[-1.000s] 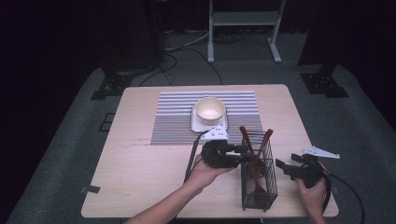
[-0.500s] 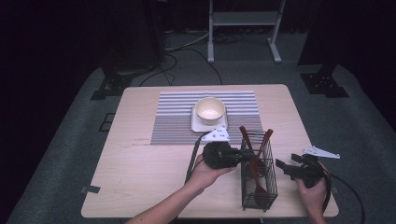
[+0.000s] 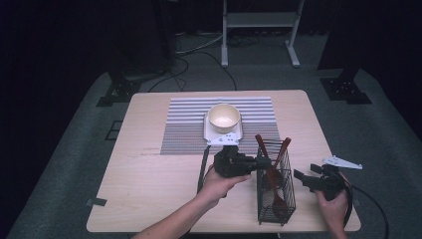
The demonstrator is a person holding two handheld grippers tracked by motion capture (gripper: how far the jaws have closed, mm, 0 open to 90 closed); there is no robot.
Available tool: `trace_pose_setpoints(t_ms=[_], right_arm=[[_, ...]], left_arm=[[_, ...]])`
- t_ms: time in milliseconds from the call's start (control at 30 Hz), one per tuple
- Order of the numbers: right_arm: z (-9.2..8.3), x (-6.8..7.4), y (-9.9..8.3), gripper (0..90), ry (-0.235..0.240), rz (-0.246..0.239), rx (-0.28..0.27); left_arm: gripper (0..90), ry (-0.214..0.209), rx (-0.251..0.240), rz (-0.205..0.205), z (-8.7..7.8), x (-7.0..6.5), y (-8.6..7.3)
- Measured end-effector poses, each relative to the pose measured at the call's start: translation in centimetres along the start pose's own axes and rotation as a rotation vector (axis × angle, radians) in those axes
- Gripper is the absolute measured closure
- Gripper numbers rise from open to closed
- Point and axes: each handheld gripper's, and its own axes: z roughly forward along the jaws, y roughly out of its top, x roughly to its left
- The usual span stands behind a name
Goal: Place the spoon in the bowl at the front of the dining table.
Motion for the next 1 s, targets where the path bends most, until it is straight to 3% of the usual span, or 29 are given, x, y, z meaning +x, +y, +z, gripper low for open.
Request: trace_pose_setpoints(t_ms=[633, 800, 1000], right_arm=[[0.0, 0.0, 0.0, 16.1, -0.002, 0.005, 0.001], [0.0, 0.0, 0.0, 16.1, -0.001, 0.004, 0.001], [0.0, 0.0, 0.0, 16.1, -0.003, 0.004, 0.002]], left_arm=[[84.2, -0.014, -0.075, -0.083, -1.7, 0.5, 1.0], [84.2, -0.027, -0.107, -0.123, -2.4, 0.7, 1.3], [84.2, -0.030, -0.130, -0.132, -3.0, 0.7, 1.9]])
